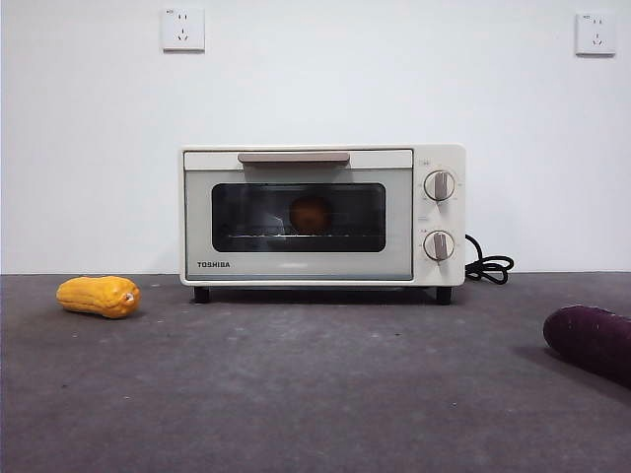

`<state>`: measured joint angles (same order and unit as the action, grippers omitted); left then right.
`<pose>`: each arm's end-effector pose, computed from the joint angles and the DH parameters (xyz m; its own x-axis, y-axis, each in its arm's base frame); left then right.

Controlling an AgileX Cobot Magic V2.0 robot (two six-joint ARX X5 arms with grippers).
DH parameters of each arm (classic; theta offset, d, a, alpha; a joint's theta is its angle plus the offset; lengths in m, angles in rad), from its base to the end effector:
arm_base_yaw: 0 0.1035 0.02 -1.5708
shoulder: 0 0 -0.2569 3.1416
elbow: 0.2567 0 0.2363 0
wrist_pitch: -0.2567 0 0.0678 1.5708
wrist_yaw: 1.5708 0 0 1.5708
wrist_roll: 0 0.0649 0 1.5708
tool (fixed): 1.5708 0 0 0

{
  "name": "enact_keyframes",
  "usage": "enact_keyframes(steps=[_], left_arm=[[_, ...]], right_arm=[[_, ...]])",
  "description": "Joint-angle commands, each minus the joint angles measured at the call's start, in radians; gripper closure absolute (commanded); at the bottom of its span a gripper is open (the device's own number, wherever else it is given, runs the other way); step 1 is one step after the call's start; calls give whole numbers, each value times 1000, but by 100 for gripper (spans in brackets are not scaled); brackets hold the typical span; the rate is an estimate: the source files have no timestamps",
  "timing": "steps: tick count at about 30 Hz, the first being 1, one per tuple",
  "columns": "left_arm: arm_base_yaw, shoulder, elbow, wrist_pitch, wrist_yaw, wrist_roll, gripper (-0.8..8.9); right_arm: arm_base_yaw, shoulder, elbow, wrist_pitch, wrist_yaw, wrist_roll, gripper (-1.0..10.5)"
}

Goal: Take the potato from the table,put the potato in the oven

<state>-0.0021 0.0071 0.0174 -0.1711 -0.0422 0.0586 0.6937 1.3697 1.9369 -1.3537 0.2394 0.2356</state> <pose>0.1220 0.0025 0.1464 0.9863 0.0401 -0.1600 -0.0301 0.9975 0.0646 0.1803 0.1299 0.4360 0.6792 0.2564 -0.6877 -0.3517 0.9361 0.0017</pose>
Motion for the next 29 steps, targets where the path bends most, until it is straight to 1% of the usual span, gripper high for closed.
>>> enact_keyframes(steps=[1, 11, 12, 13, 15, 17, 18, 20, 23, 25, 27, 29], left_arm=[[-2, 2, -10, 8, 0, -7, 818], [-2, 2, -10, 8, 0, -7, 818], [-2, 2, -10, 8, 0, -7, 818], [-2, 2, -10, 8, 0, -7, 818], [-2, 3, -10, 8, 0, -7, 818], [-2, 5, -10, 8, 0, -7, 818], [-2, 5, -10, 8, 0, -7, 818], [-2, 8, -10, 8, 0, -7, 818], [-2, 9, -10, 8, 0, -7, 818], [-2, 9, -10, 8, 0, -7, 818], [-2, 9, -10, 8, 0, -7, 818], [-2, 9, -10, 8, 0, -7, 818]], right_arm=[[0, 2, -5, -24, 4, -3, 946], [0, 2, -5, -24, 4, -6, 945], [0, 2, -5, -24, 9, -31, 945], [0, 2, -5, -23, 22, -77, 945], [-5, -5, -5, -6, 66, -148, 945], [-34, -28, -5, 39, 113, -209, 945], [-51, -40, -5, 82, 115, -241, 945], [-79, -65, -7, 182, 77, -286, 945], [-143, -113, -14, 334, -76, -322, 945], [-208, -151, -36, 426, -168, -354, 945], [-272, -188, -73, 489, -196, -397, 945], [-331, -228, -129, 539, -195, -434, 945]])
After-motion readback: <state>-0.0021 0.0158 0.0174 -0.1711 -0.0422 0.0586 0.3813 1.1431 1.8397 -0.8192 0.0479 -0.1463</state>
